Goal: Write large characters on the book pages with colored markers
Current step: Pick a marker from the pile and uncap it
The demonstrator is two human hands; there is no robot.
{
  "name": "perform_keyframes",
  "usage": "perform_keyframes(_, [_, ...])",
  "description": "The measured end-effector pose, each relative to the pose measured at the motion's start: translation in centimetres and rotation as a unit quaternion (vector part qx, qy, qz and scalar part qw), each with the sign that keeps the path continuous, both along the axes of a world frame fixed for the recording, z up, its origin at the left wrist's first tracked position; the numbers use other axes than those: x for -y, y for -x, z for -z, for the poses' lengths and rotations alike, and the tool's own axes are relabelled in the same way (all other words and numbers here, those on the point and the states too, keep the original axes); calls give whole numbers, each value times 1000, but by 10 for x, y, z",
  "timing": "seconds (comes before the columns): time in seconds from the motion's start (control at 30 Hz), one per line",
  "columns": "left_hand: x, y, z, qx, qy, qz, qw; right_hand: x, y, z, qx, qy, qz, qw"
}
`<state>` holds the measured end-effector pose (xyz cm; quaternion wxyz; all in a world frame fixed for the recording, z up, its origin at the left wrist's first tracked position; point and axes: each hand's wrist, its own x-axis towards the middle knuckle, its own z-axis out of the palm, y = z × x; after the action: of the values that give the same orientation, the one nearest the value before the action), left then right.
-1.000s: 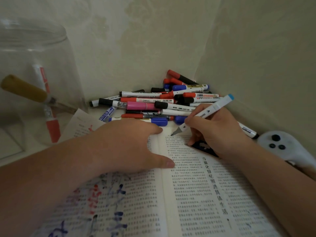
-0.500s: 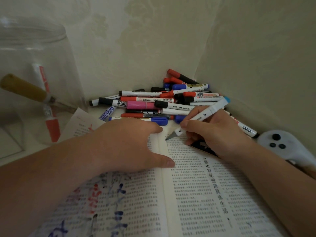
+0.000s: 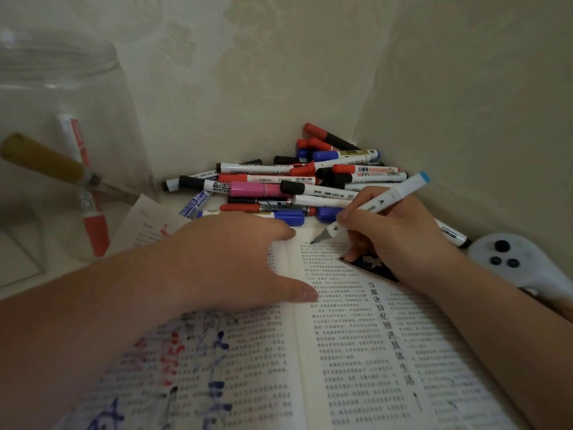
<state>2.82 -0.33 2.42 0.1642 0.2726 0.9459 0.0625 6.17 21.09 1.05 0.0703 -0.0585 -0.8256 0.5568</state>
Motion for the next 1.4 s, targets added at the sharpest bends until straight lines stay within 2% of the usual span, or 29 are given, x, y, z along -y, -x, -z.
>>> perform_keyframes(0.1, [0,0,1,-1,0,2,1000,1,-3,-1,1,-5,-13,1000])
perform_keyframes(0.3, [0,1,0,1,8,2,1000,-2,1,0,3,15,24,1000])
perform_keyframes(0.53, [-1,0,0,-1,6,-1,1000,-2,-1,2,-20,20,-36,999])
perform_keyframes(0.83, [0,-1,-1,-5,1,0,1000,-2,-1,-1,1,17,3,1000])
perform_keyframes(1.17, [-2,1,1,-7,2,2,1000,-1,-5,-2,-4,-7,-41,999])
perform_keyframes(1.4, [0,-3,1,-49,-8,19,999,-3,-1,-1,1,23,10,1000])
